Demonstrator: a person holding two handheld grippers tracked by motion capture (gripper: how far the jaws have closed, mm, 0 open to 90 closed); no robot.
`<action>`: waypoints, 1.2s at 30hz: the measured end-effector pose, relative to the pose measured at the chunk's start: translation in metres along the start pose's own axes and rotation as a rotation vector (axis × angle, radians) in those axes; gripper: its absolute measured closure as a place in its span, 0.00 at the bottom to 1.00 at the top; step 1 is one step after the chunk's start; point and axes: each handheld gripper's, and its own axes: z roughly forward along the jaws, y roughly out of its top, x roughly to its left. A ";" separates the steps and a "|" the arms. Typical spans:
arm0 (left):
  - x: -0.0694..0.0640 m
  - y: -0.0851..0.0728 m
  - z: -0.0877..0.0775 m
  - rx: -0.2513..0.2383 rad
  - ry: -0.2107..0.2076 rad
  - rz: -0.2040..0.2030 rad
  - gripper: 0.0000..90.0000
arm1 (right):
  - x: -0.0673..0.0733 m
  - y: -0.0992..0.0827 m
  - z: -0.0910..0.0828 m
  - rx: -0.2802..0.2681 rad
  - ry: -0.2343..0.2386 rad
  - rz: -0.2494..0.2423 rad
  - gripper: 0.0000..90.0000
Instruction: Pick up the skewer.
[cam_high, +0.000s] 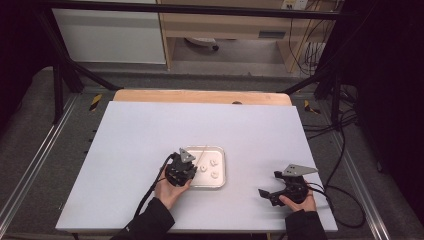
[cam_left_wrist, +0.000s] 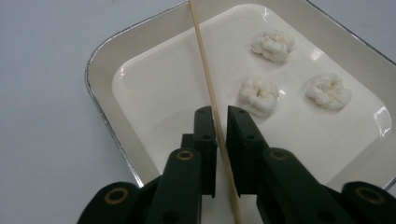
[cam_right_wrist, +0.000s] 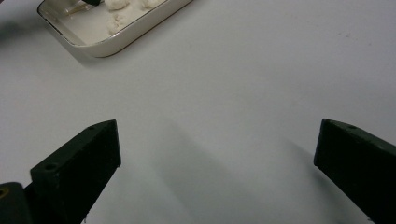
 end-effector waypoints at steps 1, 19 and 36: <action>0.000 0.000 0.000 0.000 0.000 0.000 0.92 | 0.000 0.000 0.000 0.000 0.000 0.000 0.01; 0.004 -0.004 -0.007 -0.048 -0.017 -0.040 0.98 | 0.000 0.000 0.000 0.001 0.001 0.000 0.01; 0.015 -0.009 -0.026 -0.065 -0.082 0.045 0.98 | 0.002 0.002 0.001 0.012 -0.012 -0.021 0.01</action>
